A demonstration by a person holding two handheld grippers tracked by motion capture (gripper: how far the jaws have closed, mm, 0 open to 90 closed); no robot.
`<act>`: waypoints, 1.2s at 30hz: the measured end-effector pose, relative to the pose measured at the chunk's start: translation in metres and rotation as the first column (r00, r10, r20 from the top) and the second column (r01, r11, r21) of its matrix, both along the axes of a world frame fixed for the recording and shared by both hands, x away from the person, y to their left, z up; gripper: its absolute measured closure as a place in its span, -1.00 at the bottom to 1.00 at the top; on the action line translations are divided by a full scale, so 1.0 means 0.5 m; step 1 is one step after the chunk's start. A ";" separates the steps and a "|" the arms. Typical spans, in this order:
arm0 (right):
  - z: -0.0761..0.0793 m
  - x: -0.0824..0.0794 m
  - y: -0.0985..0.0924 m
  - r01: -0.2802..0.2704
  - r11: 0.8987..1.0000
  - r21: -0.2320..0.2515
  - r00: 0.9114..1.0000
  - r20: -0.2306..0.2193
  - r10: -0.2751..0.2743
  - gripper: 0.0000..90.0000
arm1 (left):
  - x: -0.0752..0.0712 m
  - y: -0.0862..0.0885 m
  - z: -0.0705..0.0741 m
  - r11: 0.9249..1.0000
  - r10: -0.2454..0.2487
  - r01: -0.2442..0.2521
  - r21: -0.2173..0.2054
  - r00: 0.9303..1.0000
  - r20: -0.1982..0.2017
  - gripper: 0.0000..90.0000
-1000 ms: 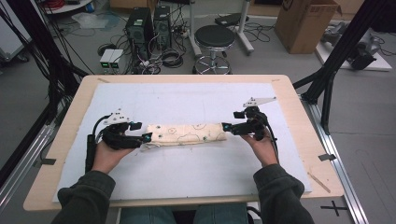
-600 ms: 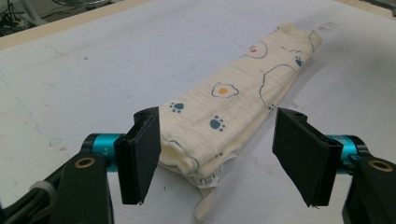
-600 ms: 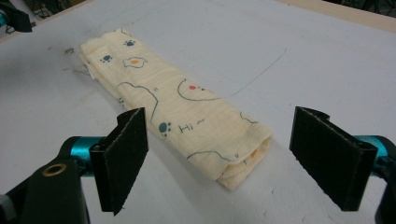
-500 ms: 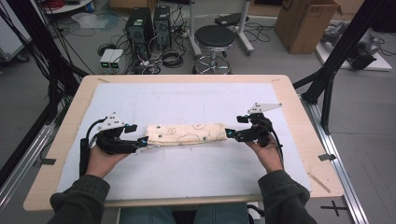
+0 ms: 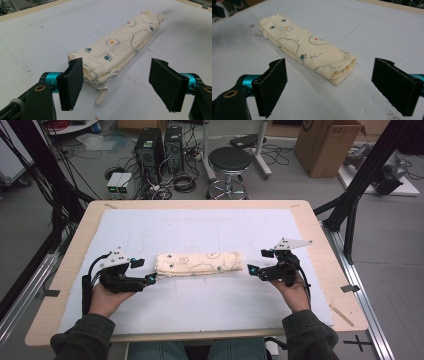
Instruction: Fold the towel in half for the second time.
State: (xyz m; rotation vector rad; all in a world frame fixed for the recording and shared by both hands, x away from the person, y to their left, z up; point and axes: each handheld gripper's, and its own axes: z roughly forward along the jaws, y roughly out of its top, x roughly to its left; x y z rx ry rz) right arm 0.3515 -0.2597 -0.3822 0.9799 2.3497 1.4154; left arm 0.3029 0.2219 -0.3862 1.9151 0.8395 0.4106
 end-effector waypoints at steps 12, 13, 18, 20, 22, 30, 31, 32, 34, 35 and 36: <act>-0.017 -0.030 -0.012 -0.005 1.000 0.002 1.000 0.014 0.005 -0.74 | -0.025 0.010 -0.017 1.000 0.022 -0.022 0.007 1.000 0.003 -0.40; -0.019 -0.033 -0.013 -0.004 1.000 0.001 1.000 0.015 0.004 -0.74 | -0.028 0.011 -0.019 1.000 0.020 -0.020 0.004 1.000 0.002 -0.40; -0.032 -0.048 -0.020 0.002 1.000 -0.002 1.000 0.007 -0.002 -0.74 | -0.039 0.016 -0.032 1.000 0.021 -0.021 -0.007 1.000 -0.016 -0.40; -0.037 -0.053 -0.024 0.003 1.000 -0.004 1.000 0.012 -0.003 -0.74 | -0.043 0.018 -0.037 1.000 0.021 -0.021 -0.006 1.000 -0.017 -0.40; -0.039 -0.058 -0.028 0.010 1.000 -0.001 1.000 0.010 -0.010 -0.74 | -0.048 0.018 -0.038 1.000 0.023 -0.024 -0.008 1.000 -0.015 -0.41; -0.052 -0.078 -0.042 0.025 1.000 -0.004 1.000 0.014 -0.025 -0.74 | -0.067 0.017 -0.038 1.000 0.019 -0.019 0.010 1.000 -0.004 -0.42; -0.053 -0.081 -0.043 0.024 1.000 -0.007 1.000 0.013 -0.024 -0.74 | -0.070 0.017 -0.039 1.000 0.019 -0.019 0.008 1.000 -0.003 -0.42; -0.055 -0.084 -0.045 0.025 1.000 -0.009 1.000 0.012 -0.025 -0.74 | -0.072 0.018 -0.040 1.000 0.023 -0.023 0.005 1.000 -0.003 -0.42; -0.056 -0.092 -0.049 0.029 1.000 -0.005 1.000 0.010 -0.029 -0.74 | -0.079 0.021 -0.042 1.000 0.023 -0.023 0.007 1.000 -0.007 -0.44; -0.057 -0.096 -0.051 0.028 1.000 -0.002 1.000 0.007 -0.028 -0.74 | -0.082 0.021 -0.044 1.000 0.026 -0.026 0.007 1.000 -0.006 -0.45; -0.059 -0.099 -0.052 0.028 1.000 -0.002 1.000 0.005 -0.028 -0.74 | -0.086 0.022 -0.046 1.000 0.027 -0.027 0.011 1.000 -0.008 -0.45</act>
